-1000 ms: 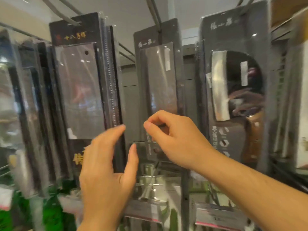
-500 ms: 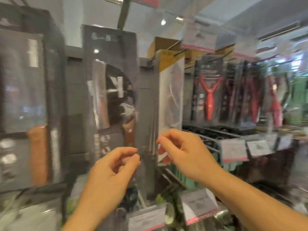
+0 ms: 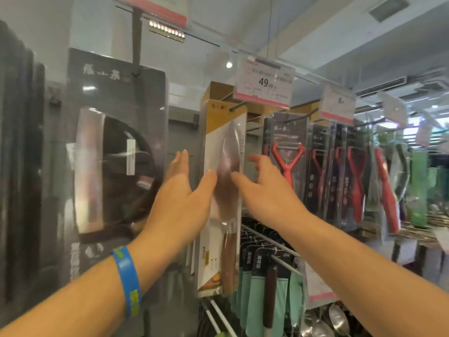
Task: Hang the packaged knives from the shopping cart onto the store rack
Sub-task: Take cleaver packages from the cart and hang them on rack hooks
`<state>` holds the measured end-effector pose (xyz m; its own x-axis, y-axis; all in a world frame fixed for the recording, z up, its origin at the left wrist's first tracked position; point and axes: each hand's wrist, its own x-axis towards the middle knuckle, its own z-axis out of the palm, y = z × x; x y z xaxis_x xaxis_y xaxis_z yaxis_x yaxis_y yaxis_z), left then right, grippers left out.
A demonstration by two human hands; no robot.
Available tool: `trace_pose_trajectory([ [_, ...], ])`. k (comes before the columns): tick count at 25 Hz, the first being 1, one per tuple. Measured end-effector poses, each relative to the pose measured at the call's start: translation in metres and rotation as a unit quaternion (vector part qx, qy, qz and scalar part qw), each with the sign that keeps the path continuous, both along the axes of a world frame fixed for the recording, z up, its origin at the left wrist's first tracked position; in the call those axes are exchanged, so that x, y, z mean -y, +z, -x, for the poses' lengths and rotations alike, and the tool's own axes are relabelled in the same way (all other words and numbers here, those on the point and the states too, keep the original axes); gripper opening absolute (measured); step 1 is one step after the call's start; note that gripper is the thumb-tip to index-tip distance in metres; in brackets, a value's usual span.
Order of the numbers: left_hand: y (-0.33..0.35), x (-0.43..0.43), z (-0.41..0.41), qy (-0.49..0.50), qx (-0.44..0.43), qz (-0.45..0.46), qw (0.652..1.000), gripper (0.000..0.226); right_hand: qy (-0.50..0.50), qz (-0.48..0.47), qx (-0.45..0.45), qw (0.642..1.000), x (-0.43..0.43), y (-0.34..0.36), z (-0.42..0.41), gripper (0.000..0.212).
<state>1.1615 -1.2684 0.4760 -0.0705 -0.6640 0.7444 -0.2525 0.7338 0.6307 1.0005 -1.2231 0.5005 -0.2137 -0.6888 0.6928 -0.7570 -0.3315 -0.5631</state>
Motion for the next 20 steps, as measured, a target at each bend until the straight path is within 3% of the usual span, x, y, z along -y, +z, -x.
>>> trace_pose_trajectory([
  [2, 0.001, 0.005, 0.011, -0.029, -0.005, -0.017, 0.999, 0.076, -0.019, -0.021, 0.021, 0.999, 0.012, 0.001, 0.0, 0.081],
  [5, 0.006, 0.012, 0.021, -0.061, 0.004, 0.0, 0.998, 0.068, -0.029, -0.046, 0.06, 0.997, 0.024, 0.004, 0.0, 0.093],
  [8, 0.002, 0.007, 0.028, -0.075, 0.032, 0.023, 0.996, 0.057, -0.025, -0.057, 0.095, 0.993, 0.027, 0.003, -0.007, 0.089],
  [13, -0.001, 0.006, 0.027, -0.106, 0.018, -0.006, 0.994, 0.061, -0.016, -0.051, 0.112, 0.992, 0.022, 0.001, -0.011, 0.064],
  [20, 0.006, -0.004, 0.023, -0.1, -0.003, -0.01, 0.995, 0.052, -0.044, -0.086, 0.087, 0.991, 0.009, 0.01, -0.016, 0.062],
])
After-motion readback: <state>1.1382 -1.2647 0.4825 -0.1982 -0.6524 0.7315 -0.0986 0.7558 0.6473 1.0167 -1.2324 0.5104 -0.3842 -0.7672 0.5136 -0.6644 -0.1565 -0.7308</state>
